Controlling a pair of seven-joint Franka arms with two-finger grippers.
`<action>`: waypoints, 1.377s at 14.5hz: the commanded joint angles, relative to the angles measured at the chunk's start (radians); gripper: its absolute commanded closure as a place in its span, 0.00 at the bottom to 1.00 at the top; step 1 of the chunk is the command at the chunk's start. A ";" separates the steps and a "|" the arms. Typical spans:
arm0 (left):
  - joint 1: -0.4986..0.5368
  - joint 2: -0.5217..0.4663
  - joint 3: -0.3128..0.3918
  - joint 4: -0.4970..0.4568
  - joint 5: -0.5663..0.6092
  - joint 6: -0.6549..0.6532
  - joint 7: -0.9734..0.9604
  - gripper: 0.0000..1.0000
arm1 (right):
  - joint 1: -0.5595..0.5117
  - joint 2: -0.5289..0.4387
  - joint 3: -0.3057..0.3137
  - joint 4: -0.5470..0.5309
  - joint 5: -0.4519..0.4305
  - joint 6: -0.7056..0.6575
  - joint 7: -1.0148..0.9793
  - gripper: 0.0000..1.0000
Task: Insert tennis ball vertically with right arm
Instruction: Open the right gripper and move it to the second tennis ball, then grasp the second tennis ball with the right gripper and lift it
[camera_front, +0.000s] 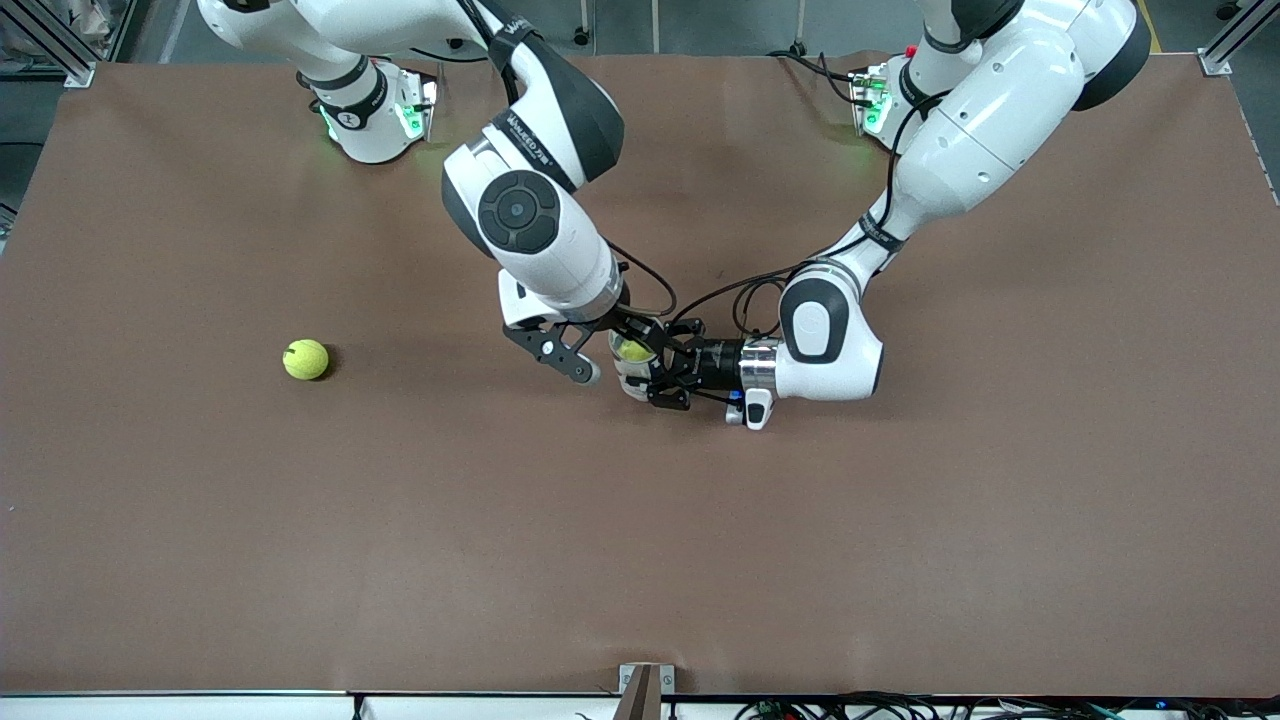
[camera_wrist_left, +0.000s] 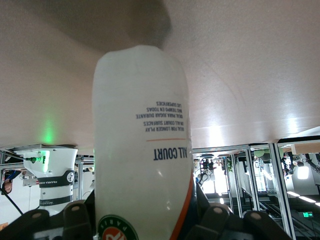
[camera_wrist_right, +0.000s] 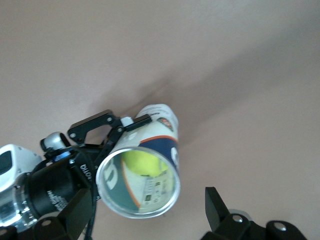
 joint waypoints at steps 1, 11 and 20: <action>-0.007 -0.005 0.005 0.000 -0.021 -0.006 -0.010 0.31 | -0.087 -0.076 0.003 -0.014 0.001 -0.126 -0.191 0.00; -0.007 -0.005 0.005 -0.002 -0.016 -0.004 -0.010 0.27 | -0.659 -0.374 0.004 -0.502 -0.114 -0.199 -1.145 0.00; -0.011 -0.005 0.006 -0.002 -0.016 0.001 -0.033 0.27 | -0.774 -0.377 0.003 -0.814 -0.148 0.189 -1.287 0.00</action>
